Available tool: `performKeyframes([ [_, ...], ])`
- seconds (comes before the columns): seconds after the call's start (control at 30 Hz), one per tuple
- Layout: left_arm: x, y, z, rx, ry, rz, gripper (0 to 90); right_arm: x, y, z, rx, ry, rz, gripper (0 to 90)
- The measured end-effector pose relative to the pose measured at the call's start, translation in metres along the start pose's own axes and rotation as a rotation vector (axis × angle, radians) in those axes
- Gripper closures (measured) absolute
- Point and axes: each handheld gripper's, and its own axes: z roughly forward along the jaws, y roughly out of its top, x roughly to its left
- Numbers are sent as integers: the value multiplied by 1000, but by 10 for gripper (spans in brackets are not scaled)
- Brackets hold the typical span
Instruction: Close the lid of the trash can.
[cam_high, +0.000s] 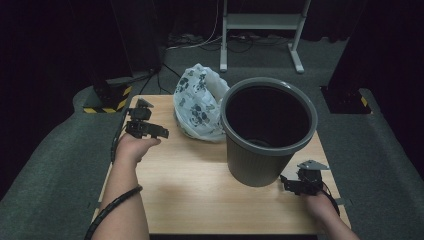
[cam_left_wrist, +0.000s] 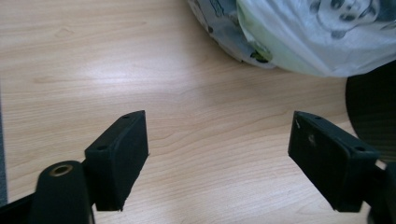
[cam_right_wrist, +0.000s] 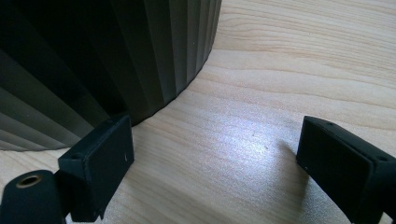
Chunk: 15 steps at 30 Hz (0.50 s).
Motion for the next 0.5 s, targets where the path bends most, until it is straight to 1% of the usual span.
performKeyframes([
  [0.07,-3,-5,9,12,1,24,176,0,0,0,1,0,0,106],
  [0.17,-7,-12,21,25,-19,36,175,0,0,0,0,1,-5,105],
  [0.23,-9,-17,28,28,-18,52,166,0,0,0,-1,1,-6,105],
  [0.3,-11,-24,38,37,-26,57,165,0,0,0,1,3,1,105],
  [0.4,-13,-34,49,45,-22,60,168,0,0,0,1,2,-4,105],
  [0.47,-16,-43,58,34,-22,52,166,0,0,0,1,2,-4,105],
  [0.5,-18,-49,63,30,-15,54,164,0,0,0,2,2,-2,105],
])
